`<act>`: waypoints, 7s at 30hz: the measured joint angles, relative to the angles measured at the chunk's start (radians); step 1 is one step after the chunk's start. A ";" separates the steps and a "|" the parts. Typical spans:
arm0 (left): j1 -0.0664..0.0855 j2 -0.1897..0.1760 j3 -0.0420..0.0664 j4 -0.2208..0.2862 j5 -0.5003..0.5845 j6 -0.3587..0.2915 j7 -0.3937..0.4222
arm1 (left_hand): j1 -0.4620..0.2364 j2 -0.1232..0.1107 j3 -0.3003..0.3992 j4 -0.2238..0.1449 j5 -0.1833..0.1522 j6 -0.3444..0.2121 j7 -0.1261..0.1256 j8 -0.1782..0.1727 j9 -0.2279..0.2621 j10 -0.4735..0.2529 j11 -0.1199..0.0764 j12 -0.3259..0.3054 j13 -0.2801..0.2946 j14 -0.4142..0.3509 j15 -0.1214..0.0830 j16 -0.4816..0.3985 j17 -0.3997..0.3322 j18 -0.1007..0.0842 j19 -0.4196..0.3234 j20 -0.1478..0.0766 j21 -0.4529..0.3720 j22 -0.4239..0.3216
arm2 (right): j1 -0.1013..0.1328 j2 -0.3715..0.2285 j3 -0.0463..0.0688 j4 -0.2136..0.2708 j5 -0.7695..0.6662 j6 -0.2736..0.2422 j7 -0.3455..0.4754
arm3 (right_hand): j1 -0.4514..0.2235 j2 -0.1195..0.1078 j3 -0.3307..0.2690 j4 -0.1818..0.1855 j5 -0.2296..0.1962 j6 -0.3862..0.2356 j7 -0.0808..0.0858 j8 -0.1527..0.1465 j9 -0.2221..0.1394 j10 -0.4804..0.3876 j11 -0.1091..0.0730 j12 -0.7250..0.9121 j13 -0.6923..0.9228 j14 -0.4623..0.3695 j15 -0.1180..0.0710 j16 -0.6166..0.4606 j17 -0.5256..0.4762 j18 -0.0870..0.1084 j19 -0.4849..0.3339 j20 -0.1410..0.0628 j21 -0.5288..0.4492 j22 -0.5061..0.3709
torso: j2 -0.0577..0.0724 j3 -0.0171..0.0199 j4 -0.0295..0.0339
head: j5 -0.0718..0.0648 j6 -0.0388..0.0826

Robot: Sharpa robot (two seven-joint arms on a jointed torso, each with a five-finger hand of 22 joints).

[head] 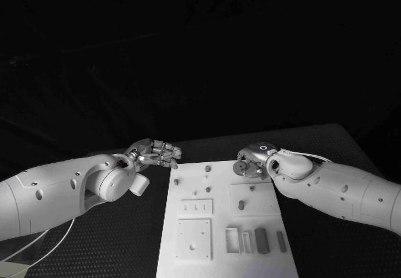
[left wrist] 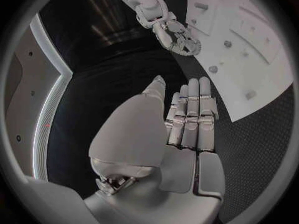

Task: Assemble the parts on the task board

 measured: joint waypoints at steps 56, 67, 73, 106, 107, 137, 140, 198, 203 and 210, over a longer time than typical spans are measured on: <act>0.000 -0.004 0.000 -0.001 0.000 0.000 -0.002 | 0.000 0.000 0.000 0.000 0.000 0.000 0.000 0.000 0.001 0.000 0.000 0.000 0.000 0.000 0.000 -0.004 0.002 -0.008 0.000 0.000 0.000 0.000 | -0.004 -0.017 -0.003 -0.006 0.019 -0.051 0.043 | 0.026 0.062 -0.006 -0.091 -0.002 0.046 -0.046 0.041 0.034 0.004 -0.025 0.020 -0.035 -0.002 -0.019 0.000 -0.005 -0.001 -0.011 0.004 0.000 0.000 | 0.001 -0.0006 0.0004 | -0.013 0.001; 0.000 -0.005 0.000 -0.001 0.000 0.000 -0.003 | 0.000 0.000 0.000 0.000 0.000 0.000 0.000 0.000 0.001 0.000 0.000 0.000 0.001 0.000 0.000 -0.004 0.003 -0.011 0.000 0.000 0.000 0.000 | -0.008 -0.035 -0.005 0.016 0.019 -0.066 0.029 | 0.023 0.005 0.018 -0.048 -0.001 0.021 -0.021 0.021 0.016 -0.012 -0.009 0.016 -0.038 -0.005 -0.006 -0.005 -0.005 -0.001 -0.013 0.007 -0.003 0.000 | 0.001 -0.0011 0.0007 | -0.015 0.004; 0.000 -0.006 0.000 0.000 0.000 0.000 -0.003 | 0.000 0.000 0.000 0.000 0.000 0.000 0.000 0.000 0.001 0.000 0.000 0.000 0.001 0.000 0.000 -0.004 0.003 -0.006 0.000 0.000 0.000 0.000 | -0.008 -0.044 -0.005 0.028 0.019 -0.067 0.024 | 0.023 0.005 0.017 -0.044 -0.001 0.021 -0.021 0.021 0.017 -0.012 -0.009 0.016 -0.038 -0.005 -0.006 -0.005 -0.005 -0.001 -0.015 0.008 -0.003 0.000 | 0.001 -0.0012 0.0007 | -0.016 0.005; 0.000 -0.008 0.000 0.000 0.000 0.000 -0.004 | 0.000 0.000 0.000 0.000 0.000 0.000 0.000 0.000 0.002 0.000 0.000 -0.003 0.001 0.000 0.000 -0.008 0.004 -0.003 0.000 0.000 -0.004 0.001 | -0.002 -0.055 -0.001 0.036 0.042 -0.047 0.037 | 0.089 0.101 0.014 -0.128 -0.002 0.027 -0.027 0.020 0.025 -0.012 -0.009 0.027 -0.051 -0.005 -0.006 -0.005 -0.005 -0.001 -0.009 0.006 -0.003 0.000 | 0.001 0.0000 0.0012 | -0.018 0.002; 0.000 -0.008 0.000 0.000 0.000 0.000 -0.005 | 0.000 0.000 0.000 0.000 0.000 0.000 0.000 0.000 0.002 0.000 0.000 -0.003 0.001 0.000 0.000 -0.008 0.004 -0.007 0.000 0.000 -0.004 0.001 | -0.002 -0.055 -0.001 0.036 0.042 -0.046 0.037 | 0.092 0.104 0.014 -0.128 -0.002 0.027 -0.027 0.020 0.025 -0.012 -0.009 0.027 -0.052 -0.005 -0.006 -0.005 -0.005 -0.001 -0.011 0.007 -0.003 0.000 | 0.001 0.0000 0.0012 | -0.018 0.002; 0.000 -0.012 0.000 0.001 0.000 -0.001 -0.008 | 0.000 0.000 0.000 0.000 0.000 0.000 0.000 0.000 0.003 0.000 0.000 -0.003 0.002 0.000 0.000 -0.008 0.006 -0.009 0.000 0.000 -0.004 0.002 | 0.010 -0.050 -0.005 0.064 -0.042 -0.067 0.013 | 0.099 0.082 0.011 -0.102 -0.005 0.111 -0.072 0.072 0.058 0.018 -0.039 0.037 -0.073 0.011 -0.029 -0.005 -0.006 0.002 -0.001 0.002 -0.003 0.000 | 0.001 -0.0012 0.0018 | -0.019 0.006; 0.000 -0.012 0.000 0.000 0.000 -0.001 -0.008 | 0.000 0.000 0.000 0.000 0.000 0.000 0.000 0.000 0.003 0.000 0.000 -0.003 0.002 0.000 0.000 -0.008 0.006 -0.009 0.000 0.000 -0.004 0.002 | 0.014 -0.054 -0.003 0.083 -0.052 -0.067 0.005 | 0.099 0.082 0.015 -0.098 -0.005 0.119 -0.073 0.072 0.057 0.018 -0.039 0.037 -0.073 0.011 -0.029 -0.005 -0.006 0.002 -0.001 0.002 -0.003 0.000 | 0.001 -0.0016 0.0018 | -0.019 0.007; 0.000 0.000 0.000 -0.008 0.000 -0.003 -0.009 | 0.000 0.000 0.000 0.000 0.000 0.000 0.000 -0.004 0.005 0.000 0.000 -0.003 0.002 0.000 0.000 -0.012 0.009 -0.008 0.000 0.000 -0.004 0.002 | -0.020 0.158 -0.006 0.098 -0.189 -0.073 -0.074 | 0.084 0.058 0.026 -0.070 -0.006 0.123 -0.070 0.065 0.063 0.022 -0.043 0.036 -0.080 0.014 -0.032 -0.005 -0.006 0.002 0.007 -0.002 -0.004 0.000 | 0.007 -0.0067 0.0172 | -0.001 0.001; 0.000 0.002 0.000 -0.008 0.000 -0.003 -0.008 | 0.000 0.000 0.000 0.000 0.000 0.000 0.000 -0.004 0.005 0.000 0.000 -0.003 0.002 0.000 0.000 -0.012 0.009 -0.008 0.000 0.000 -0.004 0.002 | -0.028 0.168 -0.008 0.083 -0.190 -0.073 -0.074 | 0.084 0.058 0.026 -0.070 -0.006 0.123 -0.070 0.065 0.063 0.022 -0.043 0.036 -0.080 0.014 -0.032 -0.005 -0.006 0.002 0.007 -0.002 -0.003 0.000 | 0.007 -0.0067 0.0180 | -0.001 0.002; 0.000 0.001 0.000 -0.009 0.000 -0.003 -0.008 | 0.000 0.000 0.000 0.000 0.000 0.000 0.000 -0.004 0.005 0.000 0.000 -0.003 0.002 0.000 0.000 -0.012 0.009 -0.008 0.000 0.000 -0.004 0.002 | -0.028 0.170 -0.008 0.073 -0.191 -0.073 -0.075 | 0.084 0.058 0.026 -0.070 -0.006 0.123 -0.070 0.064 0.063 0.022 -0.043 0.035 -0.080 0.014 -0.032 -0.005 -0.006 0.002 0.006 -0.002 -0.003 0.000 | 0.006 -0.0058 0.0164 | 0.000 0.003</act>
